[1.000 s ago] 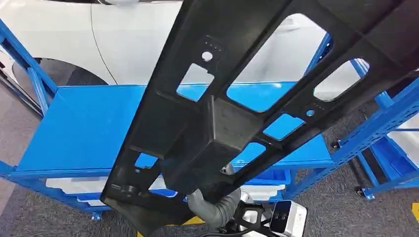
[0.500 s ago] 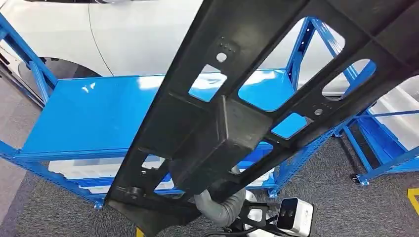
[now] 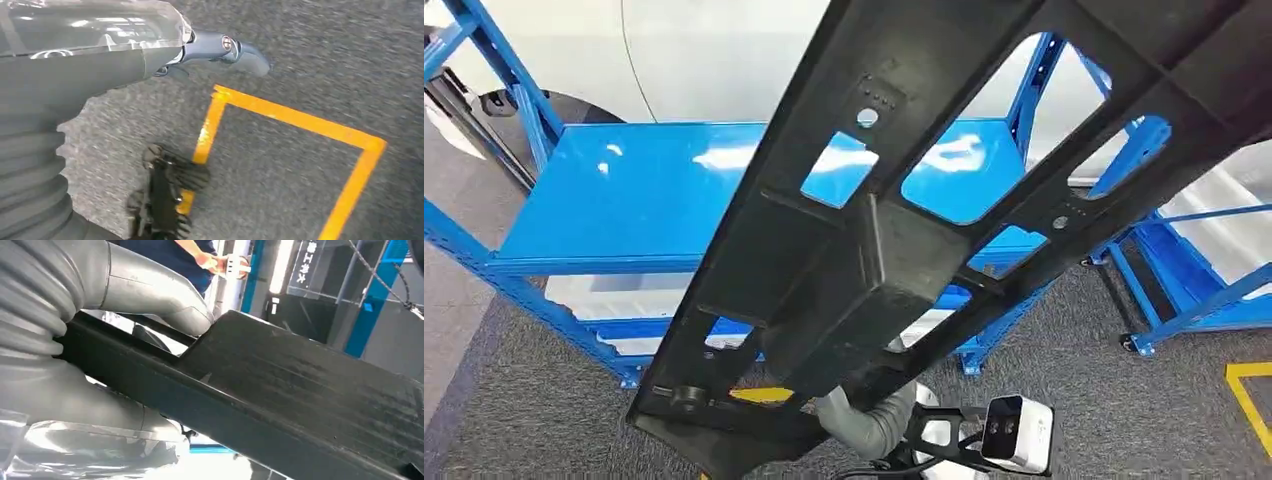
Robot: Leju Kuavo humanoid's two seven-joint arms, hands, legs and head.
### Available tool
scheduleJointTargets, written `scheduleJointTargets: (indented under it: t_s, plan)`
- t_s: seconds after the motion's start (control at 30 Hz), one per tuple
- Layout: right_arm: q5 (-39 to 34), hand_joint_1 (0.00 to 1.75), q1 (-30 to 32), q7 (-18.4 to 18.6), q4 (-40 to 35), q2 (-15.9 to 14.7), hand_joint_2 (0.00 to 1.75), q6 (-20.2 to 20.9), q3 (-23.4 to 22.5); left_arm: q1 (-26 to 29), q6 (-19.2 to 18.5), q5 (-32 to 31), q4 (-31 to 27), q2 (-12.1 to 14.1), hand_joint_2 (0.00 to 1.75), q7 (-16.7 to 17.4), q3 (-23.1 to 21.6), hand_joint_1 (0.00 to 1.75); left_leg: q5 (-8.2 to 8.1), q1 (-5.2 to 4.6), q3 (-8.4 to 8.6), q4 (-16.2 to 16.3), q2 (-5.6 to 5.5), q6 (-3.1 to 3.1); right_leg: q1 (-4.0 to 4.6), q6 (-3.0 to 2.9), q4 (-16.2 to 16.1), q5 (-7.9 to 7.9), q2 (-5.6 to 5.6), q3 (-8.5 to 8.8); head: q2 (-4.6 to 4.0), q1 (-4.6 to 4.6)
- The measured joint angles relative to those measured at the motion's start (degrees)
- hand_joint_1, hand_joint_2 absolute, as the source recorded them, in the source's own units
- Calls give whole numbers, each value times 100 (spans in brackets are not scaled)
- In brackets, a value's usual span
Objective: Take the parts from the cabinet and place them on the table.
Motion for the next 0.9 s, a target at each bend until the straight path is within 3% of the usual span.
scheduleJointTargets:
  t_s: [0.03,0.07,0.1,0.13,0.17,0.2,0.3,0.33,0.37,0.4,0.43,0.47,0.5,0.53,0.57,0.63,0.67,0.7,0.73,0.8,0.83,0.87,0.9]
  plan:
    - [0,175,-1,0,24,0,175,2,-2,0,18,-13,0,-2,175,0,0,0,74,1,-103,8,0,-14,-13,10,82,160,0,78,0,0]
    - [0,175,-2,0,57,2,175,4,-2,0,30,-31,0,-9,175,0,0,0,134,4,-201,20,1,-28,-23,11,-69,419,-1,269,0,0]
    - [0,175,-4,0,81,2,175,9,-2,-2,35,-42,0,-15,175,2,0,0,192,8,-286,37,0,-46,-25,4,-403,638,-1,550,0,0]
    - [0,175,-12,0,103,2,175,15,-2,-4,46,-46,0,-15,175,2,0,0,224,8,-355,46,-6,-67,-23,-22,-921,730,-1,940,0,0]
    - [0,175,-19,0,109,4,175,15,-2,-2,57,-50,0,-22,175,4,0,0,271,7,-381,60,-7,-91,-12,-73,-1471,547,-4,1354,2,-2]
    - [0,175,-21,0,112,18,175,9,-2,1,59,-48,0,-33,175,9,0,0,302,-13,-400,80,-14,-131,22,-115,-2023,318,0,1652,0,-2]
    - [68,175,-5,-2,144,22,175,-105,-13,2,7,-105,0,-33,175,94,-2,0,464,25,-362,-3,-8,-258,71,-245,-1948,426,-3,1549,2,0]
    - [107,175,19,0,157,39,175,-125,-28,6,2,-118,0,-31,175,153,-7,0,472,36,-395,8,-10,-287,14,-309,-2016,532,-13,1529,0,0]
    - [87,175,24,2,186,50,175,-120,-39,19,-18,-122,0,-31,175,208,-9,0,274,42,-444,119,-18,-301,27,-343,-2023,592,-27,1481,0,-2]
    - [37,175,26,0,201,52,175,-118,-44,22,-31,-136,0,-33,175,291,-9,0,-67,44,-544,417,-19,-314,33,-387,-2020,640,-29,1421,2,-2]
    - [-11,175,40,0,227,50,175,-118,-63,22,-42,-153,0,-22,175,429,-9,0,-392,44,-673,850,-18,-340,48,-396,-2018,685,-30,1372,0,-2]
    - [-26,175,48,0,258,50,175,-114,-90,24,-57,-153,2,-17,175,536,-9,0,-610,44,-805,1294,-19,-363,62,-404,-2012,723,-33,1317,0,-2]
    - [-33,175,56,0,295,50,175,-100,-101,28,-105,-153,2,-9,175,663,-9,0,-685,44,-893,1646,-19,-379,70,-401,-1994,759,-34,1261,0,-2]
    - [-39,175,66,0,341,50,175,-100,-111,36,-168,-147,2,-4,175,823,-9,0,-616,44,-878,1777,-19,-382,73,-394,-1976,787,-35,1203,0,-2]
    - [-22,175,64,0,392,50,175,-125,-114,50,-239,-111,2,7,175,940,-9,0,-470,44,-714,1600,-18,-378,74,-387,-1954,806,-48,1153,0,-2]
    - [162,175,16,0,593,50,175,-343,-107,58,-492,-52,2,46,175,1135,-9,0,-140,43,-15,583,52,-356,72,-382,-1896,807,-116,1104,0,-2]
    - [242,175,-28,0,716,48,175,-432,-94,40,-611,-44,2,68,175,1180,-9,0,-196,28,241,111,225,-324,86,-363,-1856,797,-154,1088,0,-2]
    - [338,175,-54,11,834,42,175,-502,-75,24,-736,-11,2,87,175,1206,-9,0,-200,-50,283,65,268,-254,111,-333,-1838,799,-176,1065,2,-2]
    - [422,175,-75,15,923,35,175,-533,-19,34,-827,40,2,105,175,1213,-2,0,-158,-62,228,71,252,-194,118,-301,-1830,794,-227,1073,0,-2]
    - [507,175,-91,48,1014,6,175,-614,127,41,-811,61,2,125,175,1165,4,0,-171,-69,197,33,138,-139,113,-253,-1827,802,-335,1059,0,0]
    - [514,175,-122,81,1032,-15,175,-649,209,58,-748,57,2,123,175,1100,4,0,-128,-9,202,-22,89,-94,141,-214,-1799,774,-371,1050,2,-2]
    - [509,175,-161,101,1045,-31,175,-671,273,67,-732,44,2,122,175,1009,4,0,-104,1,189,-26,53,-66,109,-168,-1694,662,-244,1012,0,0]
    - [500,175,-211,109,1047,-50,175,-678,328,82,-741,37,2,122,175,926,4,0,-85,6,158,-26,26,-36,88,-142,-1400,442,-134,882,0,-2]
